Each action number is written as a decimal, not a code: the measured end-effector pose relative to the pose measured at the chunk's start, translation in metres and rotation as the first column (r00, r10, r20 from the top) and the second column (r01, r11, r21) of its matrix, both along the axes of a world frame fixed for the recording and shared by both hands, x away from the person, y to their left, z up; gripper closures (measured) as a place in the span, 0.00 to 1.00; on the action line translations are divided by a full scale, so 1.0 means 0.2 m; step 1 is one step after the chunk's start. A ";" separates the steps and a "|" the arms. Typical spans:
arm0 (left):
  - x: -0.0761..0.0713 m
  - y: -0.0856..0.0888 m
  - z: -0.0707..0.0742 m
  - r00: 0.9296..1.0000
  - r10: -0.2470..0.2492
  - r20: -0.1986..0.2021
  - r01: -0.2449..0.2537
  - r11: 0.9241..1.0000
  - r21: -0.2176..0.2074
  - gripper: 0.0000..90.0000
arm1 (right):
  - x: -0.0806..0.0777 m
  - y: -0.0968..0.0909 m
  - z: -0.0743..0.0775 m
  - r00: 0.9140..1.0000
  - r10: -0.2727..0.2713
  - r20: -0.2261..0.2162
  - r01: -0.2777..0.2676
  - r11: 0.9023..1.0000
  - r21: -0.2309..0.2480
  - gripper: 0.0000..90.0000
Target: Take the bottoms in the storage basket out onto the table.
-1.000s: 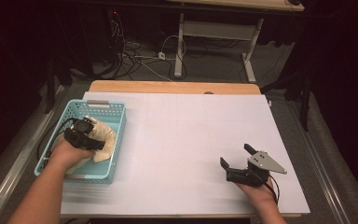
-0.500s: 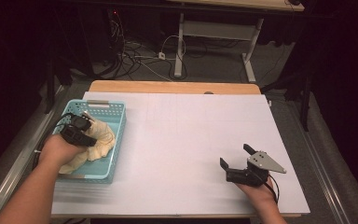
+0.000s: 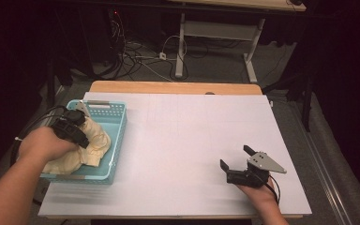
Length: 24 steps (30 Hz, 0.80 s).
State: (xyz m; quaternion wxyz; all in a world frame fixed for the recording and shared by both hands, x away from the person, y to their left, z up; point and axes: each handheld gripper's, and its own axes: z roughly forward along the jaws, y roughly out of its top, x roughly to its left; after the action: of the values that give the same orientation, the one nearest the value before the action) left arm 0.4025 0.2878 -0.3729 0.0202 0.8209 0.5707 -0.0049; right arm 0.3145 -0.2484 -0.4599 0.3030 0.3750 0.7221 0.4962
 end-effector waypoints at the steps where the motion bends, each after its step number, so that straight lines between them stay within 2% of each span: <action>1: 0.00 0.00 0.01 1.000 -0.002 -0.013 0.002 1.000 0.001 0.67 | 0.00 0.00 0.00 1.000 -0.001 0.000 0.001 1.000 0.004 0.00; 5: 0.01 -0.01 0.08 0.998 0.001 -0.060 -0.002 1.000 -0.002 0.68 | 0.00 0.01 0.00 1.000 0.010 -0.001 -0.010 1.000 -0.003 0.00; 8: 0.02 -0.02 0.14 0.997 0.005 -0.083 -0.007 1.000 -0.019 0.68 | 0.00 0.00 0.00 1.000 0.005 -0.002 -0.005 1.000 0.006 0.00; 9: 0.02 -0.04 0.18 0.995 -0.001 -0.098 -0.002 0.999 -0.033 0.68 | 0.00 0.00 0.00 1.000 0.004 -0.001 -0.004 1.000 0.009 0.00; 11: 0.02 -0.04 0.20 0.995 -0.004 -0.100 0.000 0.999 -0.040 0.68 | 0.00 0.00 0.00 1.000 0.010 -0.003 -0.010 1.000 0.001 0.00; 15: 0.03 -0.07 0.31 0.995 -0.002 -0.099 -0.002 0.999 -0.043 0.68 | 0.00 0.00 0.00 1.000 0.003 -0.004 -0.003 1.000 0.013 0.00; 17: 0.04 -0.09 0.37 0.995 -0.005 -0.098 0.001 0.999 -0.041 0.68 | 0.00 0.00 0.00 1.000 0.010 -0.004 -0.010 1.000 0.003 0.00; 19: 0.04 -0.13 0.46 0.997 -0.010 -0.082 0.007 0.999 -0.037 0.68 | 0.00 0.00 0.00 1.000 0.010 -0.005 -0.010 1.000 0.005 0.00; 20: 0.04 -0.13 0.46 0.997 -0.010 -0.082 0.007 0.999 -0.037 0.68 | 0.00 0.00 0.00 1.000 0.010 -0.005 -0.010 1.000 0.005 0.00; 22: 0.03 -0.19 0.53 0.997 -0.032 -0.072 0.029 0.999 -0.046 0.68 | 0.00 0.00 0.00 1.000 0.008 0.001 -0.008 1.000 0.011 0.00; 24: 0.03 -0.21 0.55 0.997 -0.040 -0.071 0.037 0.998 -0.048 0.68 | 0.00 0.00 0.00 1.000 0.010 0.000 -0.010 1.000 0.004 0.00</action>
State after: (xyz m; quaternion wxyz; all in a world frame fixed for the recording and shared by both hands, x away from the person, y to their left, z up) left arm 0.4085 0.2451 -0.2625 0.0188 0.8304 0.5548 -0.0479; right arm 0.3145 -0.2476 -0.4596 0.2996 0.3719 0.7229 0.4994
